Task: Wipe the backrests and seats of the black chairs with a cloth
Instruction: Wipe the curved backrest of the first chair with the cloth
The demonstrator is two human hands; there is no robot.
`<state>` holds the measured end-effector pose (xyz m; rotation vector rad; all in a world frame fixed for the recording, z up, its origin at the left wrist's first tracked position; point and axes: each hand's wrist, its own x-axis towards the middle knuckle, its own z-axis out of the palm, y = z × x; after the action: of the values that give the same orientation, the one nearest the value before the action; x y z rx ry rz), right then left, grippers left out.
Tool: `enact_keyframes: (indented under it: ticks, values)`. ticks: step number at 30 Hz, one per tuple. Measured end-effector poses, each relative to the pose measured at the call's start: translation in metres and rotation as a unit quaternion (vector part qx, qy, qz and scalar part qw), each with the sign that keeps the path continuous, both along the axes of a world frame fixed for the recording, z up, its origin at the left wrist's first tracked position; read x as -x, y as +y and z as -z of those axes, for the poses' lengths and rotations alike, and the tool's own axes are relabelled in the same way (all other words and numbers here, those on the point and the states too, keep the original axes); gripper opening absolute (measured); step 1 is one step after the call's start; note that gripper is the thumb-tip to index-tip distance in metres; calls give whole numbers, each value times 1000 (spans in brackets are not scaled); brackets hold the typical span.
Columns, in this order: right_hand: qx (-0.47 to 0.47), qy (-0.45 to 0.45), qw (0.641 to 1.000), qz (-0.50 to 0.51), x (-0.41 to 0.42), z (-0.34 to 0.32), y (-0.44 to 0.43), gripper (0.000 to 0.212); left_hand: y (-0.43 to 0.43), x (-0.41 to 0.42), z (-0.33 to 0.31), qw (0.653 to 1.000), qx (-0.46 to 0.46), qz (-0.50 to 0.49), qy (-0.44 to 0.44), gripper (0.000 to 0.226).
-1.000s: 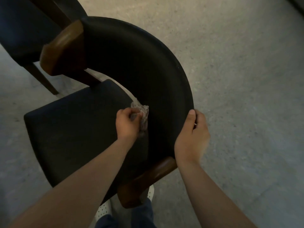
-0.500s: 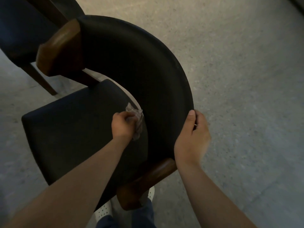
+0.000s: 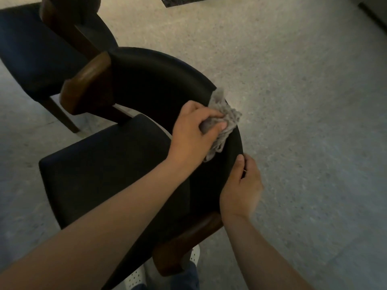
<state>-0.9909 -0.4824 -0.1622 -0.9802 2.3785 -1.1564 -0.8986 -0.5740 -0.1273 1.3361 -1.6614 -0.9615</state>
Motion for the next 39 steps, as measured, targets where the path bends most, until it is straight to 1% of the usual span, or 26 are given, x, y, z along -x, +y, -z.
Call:
enact_keyframes:
  ticks: [4,10,12,14,17,21,23,25,29,31,34,37,39]
  values:
    - [1,0,1000,4,0,1,0,43,-2,17,6,997,26,61,-40,23]
    - [0,14,1000,-1,0,2,-1,50,-10,25,15,998,-15,36,-42,25]
    - [-2,15,1000,-2,0,2,-1,52,-10,24,14,999,-28,18,-19,20]
    - [-9,15,1000,0,1,2,0,48,-7,20,17,999,-31,-12,-5,16]
    - [-18,18,1000,1,1,1,0,46,2,8,28,996,-60,-65,-14,15]
    - [-25,20,999,6,-1,2,-1,42,8,-18,42,990,-88,-100,-40,11]
    - [-21,19,1000,4,0,1,-1,41,4,-23,37,990,-77,-111,-32,12]
    - [-17,20,1000,5,0,1,0,40,-1,-15,25,993,-57,-99,-12,13]
    - [-17,28,999,3,0,1,-1,50,-4,16,12,997,-62,-50,9,21]
    - [-16,24,1000,2,-1,2,-1,50,-5,27,16,996,-67,-56,5,25]
    - [-12,22,1000,-1,0,3,-1,50,-8,37,18,997,-38,-62,-17,31]
    - [-8,22,1000,-3,0,2,-1,48,-13,43,14,998,-21,-52,-37,25]
    - [-8,24,1000,-3,1,3,-1,51,-15,43,14,998,-23,-57,-29,23]
